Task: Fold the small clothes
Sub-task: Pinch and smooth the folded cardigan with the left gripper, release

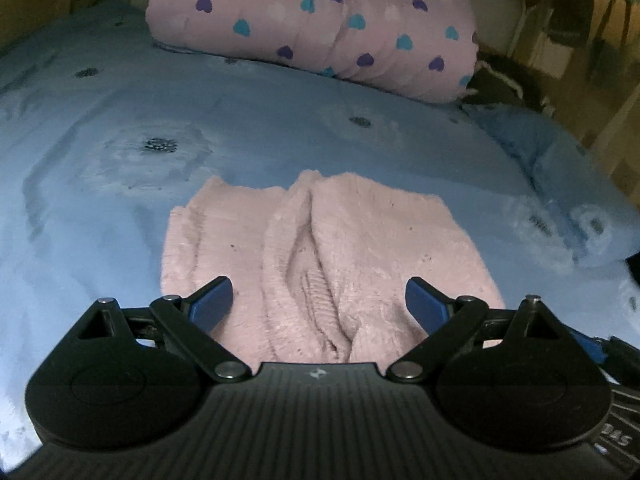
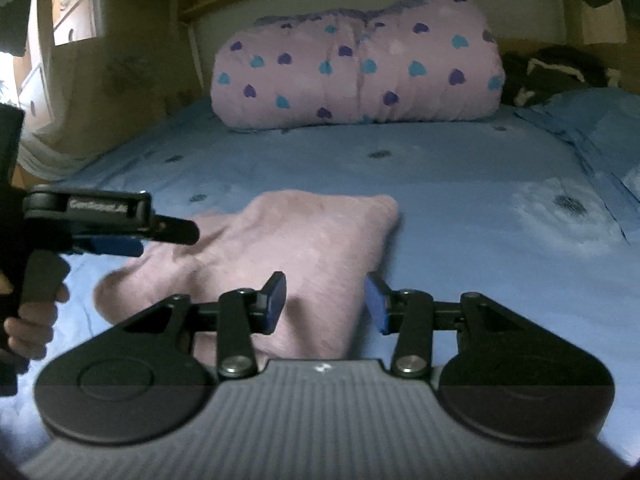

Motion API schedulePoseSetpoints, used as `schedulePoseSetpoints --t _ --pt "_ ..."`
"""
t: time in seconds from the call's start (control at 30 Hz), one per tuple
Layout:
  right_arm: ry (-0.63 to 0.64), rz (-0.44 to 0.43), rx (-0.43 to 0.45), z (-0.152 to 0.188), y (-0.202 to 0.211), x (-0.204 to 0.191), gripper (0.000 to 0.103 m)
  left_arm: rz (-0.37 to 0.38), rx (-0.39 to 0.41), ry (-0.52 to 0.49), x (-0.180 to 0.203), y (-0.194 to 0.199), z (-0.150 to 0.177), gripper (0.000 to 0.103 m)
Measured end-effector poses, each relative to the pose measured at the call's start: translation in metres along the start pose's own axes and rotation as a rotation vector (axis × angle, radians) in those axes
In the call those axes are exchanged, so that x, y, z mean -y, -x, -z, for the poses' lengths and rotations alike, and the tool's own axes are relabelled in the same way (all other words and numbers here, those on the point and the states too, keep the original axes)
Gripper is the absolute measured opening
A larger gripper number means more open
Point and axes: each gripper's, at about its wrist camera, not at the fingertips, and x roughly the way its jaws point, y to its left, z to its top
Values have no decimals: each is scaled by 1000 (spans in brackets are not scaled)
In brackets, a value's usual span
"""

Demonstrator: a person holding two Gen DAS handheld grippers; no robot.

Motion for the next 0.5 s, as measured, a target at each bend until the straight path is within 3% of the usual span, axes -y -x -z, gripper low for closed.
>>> schedulePoseSetpoints --t 0.1,0.23,0.3,0.33,0.43,0.5 --pt "-33 4 10 10 0 13 46 -46 19 -33 7 -14 4 96" --pt "-77 13 -5 9 -3 20 46 -43 44 -48 10 -31 11 92" --pt "-79 -9 4 6 -1 20 46 -42 50 -74 14 -37 12 81" --pt "-76 -17 9 4 1 21 46 -33 57 -82 15 -38 12 69" --pt "-65 -24 21 3 5 21 46 10 60 -54 16 -40 12 46" --pt "-77 -11 20 5 6 24 46 12 77 -35 14 -39 13 42"
